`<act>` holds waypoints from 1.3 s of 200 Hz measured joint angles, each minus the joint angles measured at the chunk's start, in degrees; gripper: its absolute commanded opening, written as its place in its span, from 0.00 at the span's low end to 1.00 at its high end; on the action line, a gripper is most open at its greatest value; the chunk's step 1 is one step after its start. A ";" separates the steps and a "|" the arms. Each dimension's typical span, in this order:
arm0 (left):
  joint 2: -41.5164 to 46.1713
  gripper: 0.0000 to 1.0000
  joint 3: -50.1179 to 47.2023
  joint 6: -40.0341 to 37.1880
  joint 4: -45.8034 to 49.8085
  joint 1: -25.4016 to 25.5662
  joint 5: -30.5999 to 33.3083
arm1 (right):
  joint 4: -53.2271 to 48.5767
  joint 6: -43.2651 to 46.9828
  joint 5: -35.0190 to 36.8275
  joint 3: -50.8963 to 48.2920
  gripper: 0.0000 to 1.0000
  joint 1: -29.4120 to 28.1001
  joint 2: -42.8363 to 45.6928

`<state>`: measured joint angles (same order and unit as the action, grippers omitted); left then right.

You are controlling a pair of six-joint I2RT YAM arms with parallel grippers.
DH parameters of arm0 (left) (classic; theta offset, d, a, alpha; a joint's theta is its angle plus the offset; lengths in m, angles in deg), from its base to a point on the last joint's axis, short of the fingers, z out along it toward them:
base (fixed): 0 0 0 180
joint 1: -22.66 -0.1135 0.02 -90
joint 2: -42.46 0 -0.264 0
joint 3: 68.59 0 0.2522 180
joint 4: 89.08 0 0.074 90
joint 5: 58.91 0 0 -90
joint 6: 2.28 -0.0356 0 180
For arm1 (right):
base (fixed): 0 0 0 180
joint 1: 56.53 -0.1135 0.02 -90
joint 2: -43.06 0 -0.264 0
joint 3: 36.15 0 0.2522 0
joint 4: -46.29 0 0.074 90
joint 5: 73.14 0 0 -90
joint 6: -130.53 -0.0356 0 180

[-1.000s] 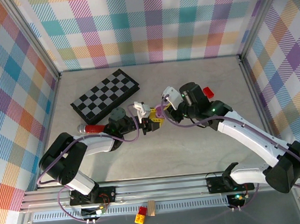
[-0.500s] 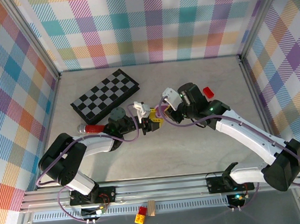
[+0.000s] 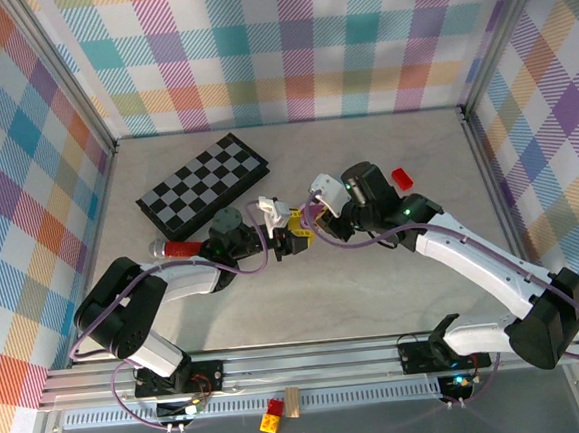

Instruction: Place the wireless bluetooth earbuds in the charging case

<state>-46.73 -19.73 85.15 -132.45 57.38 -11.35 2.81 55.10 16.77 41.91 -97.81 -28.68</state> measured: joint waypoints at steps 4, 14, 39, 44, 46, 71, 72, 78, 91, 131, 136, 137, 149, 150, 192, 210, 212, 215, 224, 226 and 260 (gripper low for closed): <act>0.00 0.40 0.00 0.00 0.00 0.00 0.00 | -0.07 0.22 -0.02 0.00 0.29 0.00 0.00; 0.00 0.40 0.00 0.00 0.00 0.00 0.00 | -0.33 0.52 -0.11 0.00 0.29 0.00 0.00; 0.00 0.40 0.00 0.00 0.00 0.00 0.00 | -0.46 0.55 -0.17 0.00 0.29 0.00 0.00; 0.00 0.40 0.00 0.00 0.00 0.00 0.00 | -0.42 0.52 -0.28 0.00 0.29 -0.02 0.00; 0.00 0.40 0.00 0.00 0.00 0.00 0.00 | -0.42 0.52 -0.33 0.00 0.29 -0.02 0.00; 0.00 0.40 0.00 0.00 -0.02 0.00 0.00 | 0.11 0.28 -1.01 -0.02 0.30 0.00 0.31; 0.00 0.40 0.00 0.00 -0.02 0.00 0.00 | 0.13 0.24 -1.03 -0.02 0.31 0.00 0.37; 0.00 0.40 0.00 0.00 -0.02 0.00 0.00 | 0.28 0.07 -1.11 -0.07 0.33 0.00 0.72; 0.00 0.40 0.00 0.00 -0.09 0.00 0.00 | 0.74 -0.39 -1.57 -0.39 0.43 0.00 2.01; 0.00 0.40 0.00 0.00 -0.20 0.00 0.00 | 3.80 -3.93 -6.19 -3.19 0.50 4.00 7.76; 0.00 0.40 0.00 0.00 -0.17 0.00 0.00 | 4.55 -5.03 -6.99 -3.89 0.51 5.05 8.50; 0.00 0.40 0.00 0.00 -0.20 0.00 0.00 | 4.85 -5.14 -7.23 -4.15 0.51 5.40 8.72; 0.00 0.40 0.00 0.00 -0.17 0.00 0.00 | 6.84 -7.98 -9.53 -6.36 0.53 8.66 10.62; 0.00 0.40 0.00 0.00 -0.20 0.00 0.00 | 7.17 -8.22 -9.90 -6.64 0.53 9.09 10.84; 0.13 0.40 0.00 0.00 -0.20 -0.28 0.02 | 15.37 -21.62 -16.09 -15.72 0.56 23.58 13.94; 0.44 0.40 0.00 0.02 -0.20 -0.50 0.04 | 17.42 -27.98 -15.82 -17.38 0.56 28.55 10.93; 0.44 0.40 0.00 0.02 -0.20 -0.50 0.04 | 17.66 -28.65 -15.74 -17.42 0.56 29.05 10.38; 0.48 0.40 0.00 0.02 -0.20 -0.52 0.02 | 17.81 -29.55 -15.56 -17.44 0.56 29.70 9.46; 0.57 0.40 -0.02 0.02 -0.20 -0.52 0.04 | 18.14 -32.44 -15.32 -17.31 0.56 31.56 6.45; 0.57 0.40 -0.02 0.00 -0.20 -0.55 0.04 | 18.14 -33.11 -15.23 -17.22 0.56 31.95 5.55; 1.22 0.40 -0.11 -0.02 -0.15 -0.55 0.07 | 17.35 -44.52 -14.36 -14.40 0.55 35.95 -8.96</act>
<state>-45.51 -19.84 85.13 -132.60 56.83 -11.28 20.17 10.57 2.41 27.50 -61.85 -37.65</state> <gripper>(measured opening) 0.400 0.556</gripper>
